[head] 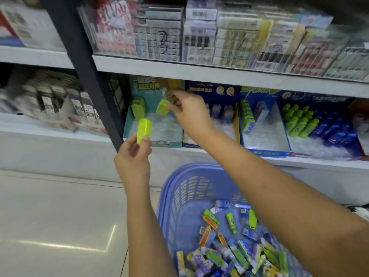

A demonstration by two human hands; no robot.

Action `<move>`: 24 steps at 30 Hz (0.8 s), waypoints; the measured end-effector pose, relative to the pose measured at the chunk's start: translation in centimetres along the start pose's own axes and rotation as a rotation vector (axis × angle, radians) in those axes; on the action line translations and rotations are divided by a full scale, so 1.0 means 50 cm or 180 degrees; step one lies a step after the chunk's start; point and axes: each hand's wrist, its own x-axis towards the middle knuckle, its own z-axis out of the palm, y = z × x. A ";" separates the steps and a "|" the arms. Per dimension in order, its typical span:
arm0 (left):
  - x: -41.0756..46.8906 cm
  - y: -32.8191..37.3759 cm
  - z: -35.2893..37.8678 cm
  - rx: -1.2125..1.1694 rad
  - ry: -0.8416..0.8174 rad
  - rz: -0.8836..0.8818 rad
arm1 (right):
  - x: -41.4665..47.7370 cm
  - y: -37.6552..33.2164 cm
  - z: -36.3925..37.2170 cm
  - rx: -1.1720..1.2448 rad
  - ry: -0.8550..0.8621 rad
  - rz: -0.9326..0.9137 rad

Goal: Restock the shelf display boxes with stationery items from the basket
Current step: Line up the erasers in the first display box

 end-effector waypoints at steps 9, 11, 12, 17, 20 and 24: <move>0.024 -0.031 0.005 0.1068 -0.0155 0.0507 | 0.105 0.001 0.094 -0.0497 -0.0666 -0.0110; 0.026 -0.033 0.002 0.0991 -0.0182 0.0524 | 0.119 -0.001 0.100 -0.0591 -0.0736 -0.0101; 0.027 -0.033 0.001 0.0964 -0.0194 0.0517 | 0.126 -0.001 0.101 -0.0660 -0.0776 -0.0101; 0.031 -0.035 -0.003 0.0924 -0.0188 0.0476 | 0.146 -0.001 0.096 -0.0935 -0.0951 -0.0176; 0.032 -0.035 -0.001 0.0958 -0.0183 0.0506 | 0.143 0.009 0.104 -0.1039 -0.0891 -0.0244; 0.033 -0.035 0.004 0.0977 -0.0181 0.0486 | 0.122 0.016 0.120 -0.1372 -0.0844 -0.0426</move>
